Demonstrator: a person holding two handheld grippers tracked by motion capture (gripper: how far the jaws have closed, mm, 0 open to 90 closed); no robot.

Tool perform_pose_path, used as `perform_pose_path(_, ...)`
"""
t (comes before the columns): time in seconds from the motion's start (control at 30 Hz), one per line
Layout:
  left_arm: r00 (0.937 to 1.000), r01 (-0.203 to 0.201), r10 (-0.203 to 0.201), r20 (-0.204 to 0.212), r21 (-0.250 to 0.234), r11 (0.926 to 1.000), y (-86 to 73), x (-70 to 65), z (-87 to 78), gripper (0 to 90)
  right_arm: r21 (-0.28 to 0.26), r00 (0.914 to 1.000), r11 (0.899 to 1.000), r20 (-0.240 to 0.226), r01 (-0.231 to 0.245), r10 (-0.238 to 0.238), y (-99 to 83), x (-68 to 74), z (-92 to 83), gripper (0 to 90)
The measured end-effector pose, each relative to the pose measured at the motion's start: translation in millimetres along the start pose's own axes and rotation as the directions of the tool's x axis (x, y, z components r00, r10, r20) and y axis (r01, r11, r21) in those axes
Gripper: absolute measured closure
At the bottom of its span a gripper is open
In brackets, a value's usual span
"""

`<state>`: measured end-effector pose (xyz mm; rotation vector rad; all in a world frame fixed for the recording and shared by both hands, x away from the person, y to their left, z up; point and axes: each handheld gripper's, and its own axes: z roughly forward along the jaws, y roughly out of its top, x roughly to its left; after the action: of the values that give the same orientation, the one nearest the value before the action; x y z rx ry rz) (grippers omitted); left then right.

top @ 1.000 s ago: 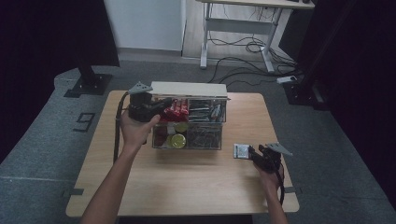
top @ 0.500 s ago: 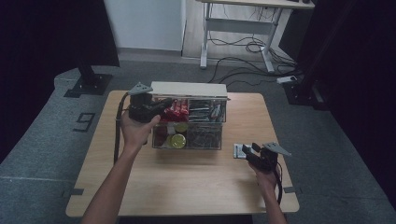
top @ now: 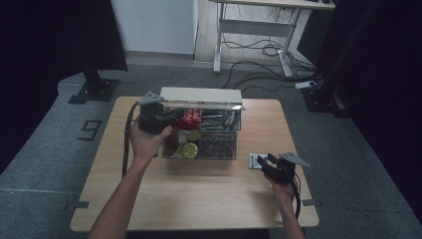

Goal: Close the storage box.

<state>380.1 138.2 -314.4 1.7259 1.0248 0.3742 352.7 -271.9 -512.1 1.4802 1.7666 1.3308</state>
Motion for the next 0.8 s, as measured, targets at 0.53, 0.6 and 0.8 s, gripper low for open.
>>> perform_pose_path(0.53, 0.9999, -0.003, 0.003, 0.012, 0.014, 0.9999, -13.3, -1.3, -2.3, 90.0, 0.011, 0.9997, 1.0, 0.013, -0.021, 0.021, -3.3, -2.9, -0.6, 50.1)
perform_pose_path(0.6, 0.9999, -0.005, 0.004, 0.014, 0.014, 0.9999, -14.3, -2.3, -2.6, 90.0, 0.012, 0.9997, 1.0, 0.013, -0.021, 0.021, -3.7, -3.5, -0.6, 50.2)
perform_pose_path(0.8, 0.9998, -0.007, 0.007, 0.021, 0.023, 0.9997, -19.8, -3.8, 0.0, 89.9, 0.014, 0.9997, 1.0, 0.016, -0.021, 0.02, -4.7, -3.9, -0.1, 50.4)
